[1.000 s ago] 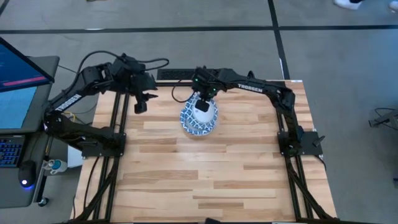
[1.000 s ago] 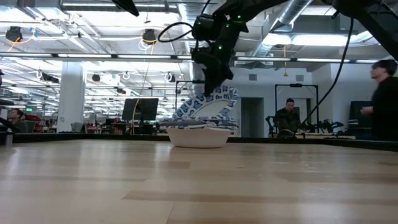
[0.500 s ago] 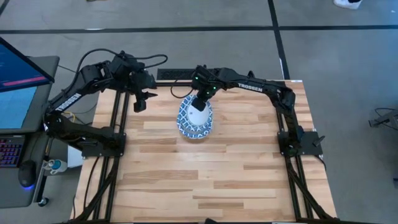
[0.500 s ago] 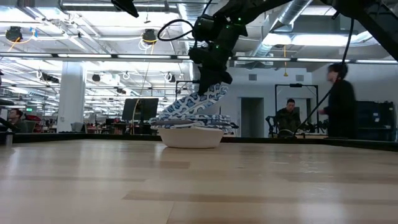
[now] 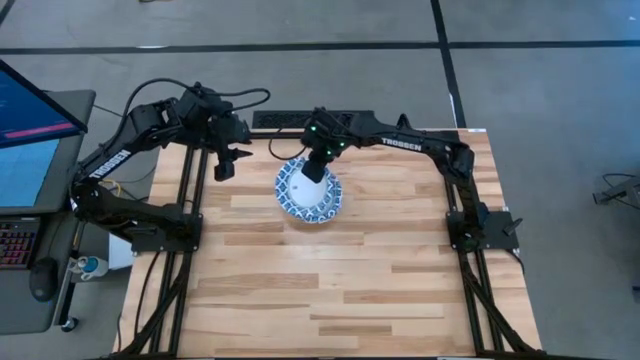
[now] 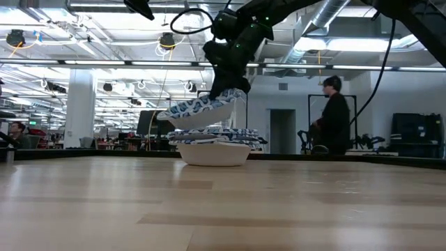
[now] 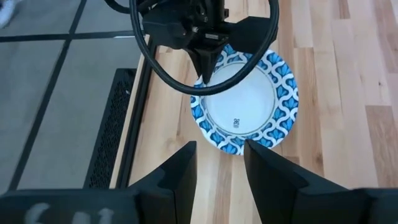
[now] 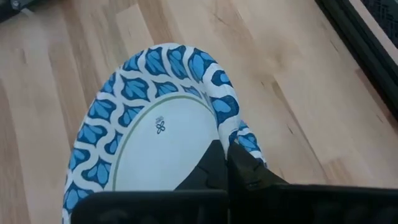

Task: Nest bowls inside each other
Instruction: Stack the white bowl on top of the other white bowl, then return to Home Position

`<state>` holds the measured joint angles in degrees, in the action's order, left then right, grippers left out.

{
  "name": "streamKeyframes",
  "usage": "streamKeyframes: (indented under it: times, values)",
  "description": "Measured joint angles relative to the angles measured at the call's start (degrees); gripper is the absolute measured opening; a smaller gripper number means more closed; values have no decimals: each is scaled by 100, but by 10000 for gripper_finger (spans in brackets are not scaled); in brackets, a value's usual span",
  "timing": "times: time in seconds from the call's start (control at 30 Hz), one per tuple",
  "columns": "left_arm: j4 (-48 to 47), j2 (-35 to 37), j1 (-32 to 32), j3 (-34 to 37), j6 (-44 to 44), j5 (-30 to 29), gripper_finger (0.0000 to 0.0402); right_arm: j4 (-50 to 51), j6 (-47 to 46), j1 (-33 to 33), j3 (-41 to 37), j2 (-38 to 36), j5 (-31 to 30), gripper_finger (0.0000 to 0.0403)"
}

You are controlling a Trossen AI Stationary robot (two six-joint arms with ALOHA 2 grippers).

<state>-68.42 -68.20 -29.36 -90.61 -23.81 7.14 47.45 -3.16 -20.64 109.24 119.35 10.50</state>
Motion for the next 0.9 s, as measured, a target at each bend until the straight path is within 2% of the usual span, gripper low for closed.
streamKeyframes:
  times: [0.23, 0.33, 0.9]
  values:
    - [-30, 0, 0, 0, 0, -2, 125, -355, -139, 21, -993, 0, -18, 3]
    - [-28, 0, 0, 0, 0, 0, 125, -640, -139, 81, -1134, 0, -25, 8]
    - [-22, 0, 0, 0, 57, -3, 125, -681, -139, 16, -1135, 0, -19, 142]
